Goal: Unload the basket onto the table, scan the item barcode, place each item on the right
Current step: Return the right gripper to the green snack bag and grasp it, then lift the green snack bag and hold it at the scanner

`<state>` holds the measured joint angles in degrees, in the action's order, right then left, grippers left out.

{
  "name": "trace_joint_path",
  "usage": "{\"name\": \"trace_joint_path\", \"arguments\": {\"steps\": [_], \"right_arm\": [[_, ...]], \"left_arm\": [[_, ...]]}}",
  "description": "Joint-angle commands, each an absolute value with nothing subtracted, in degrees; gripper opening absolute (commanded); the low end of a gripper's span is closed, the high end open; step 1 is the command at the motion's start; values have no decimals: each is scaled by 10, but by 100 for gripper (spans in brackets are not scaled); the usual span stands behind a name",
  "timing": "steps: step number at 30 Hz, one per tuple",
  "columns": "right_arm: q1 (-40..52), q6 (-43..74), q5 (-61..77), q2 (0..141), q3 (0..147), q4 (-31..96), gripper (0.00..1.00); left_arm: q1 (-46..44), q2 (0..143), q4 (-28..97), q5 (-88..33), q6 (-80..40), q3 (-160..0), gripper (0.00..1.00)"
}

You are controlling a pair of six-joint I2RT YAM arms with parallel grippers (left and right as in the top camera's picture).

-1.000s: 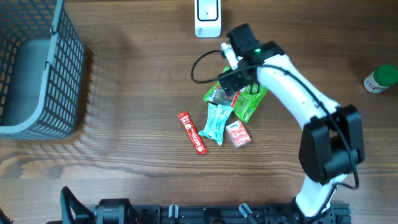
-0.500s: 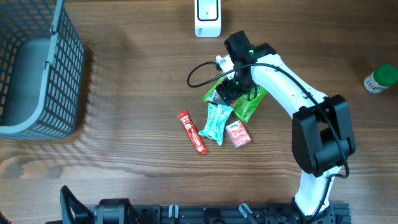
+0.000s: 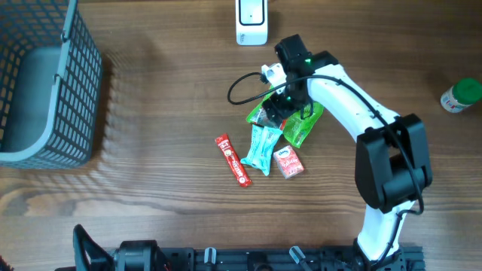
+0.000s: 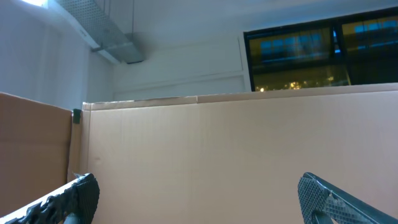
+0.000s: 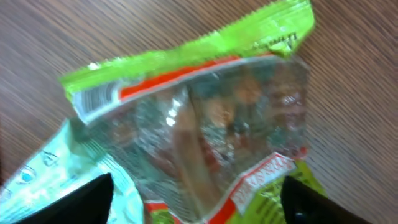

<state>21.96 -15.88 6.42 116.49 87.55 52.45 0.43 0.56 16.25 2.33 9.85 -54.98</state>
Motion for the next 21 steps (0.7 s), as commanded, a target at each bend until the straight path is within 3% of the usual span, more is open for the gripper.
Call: {"name": "trace_joint_path", "arguments": {"steps": [1, 8, 13, 14, 18, 20, 21], "right_arm": [[209, -194, 72, 1195, 876, 552, 62], [209, -197, 72, 1206, 867, 561, 57], [209, -194, 72, 1207, 807, 509, 72], [209, -193, 72, 1207, 793, 496, 69], [209, -157, 72, 1207, 775, 455, 27], [209, -131, 72, 1206, 776, 435, 15], [209, -115, 71, 1206, 778, 425, 5]], "left_arm": [[1, 3, 161, 33, 108, -551, 100], [1, 3, 161, 33, 108, -551, 100], [1, 3, 161, 33, 108, -551, 100], [1, 3, 161, 33, 108, -551, 100], [1, 3, 161, 33, 108, -551, 100], [1, 3, 162, 33, 108, -551, 100], [1, 3, 163, 33, 108, -551, 100]]}}
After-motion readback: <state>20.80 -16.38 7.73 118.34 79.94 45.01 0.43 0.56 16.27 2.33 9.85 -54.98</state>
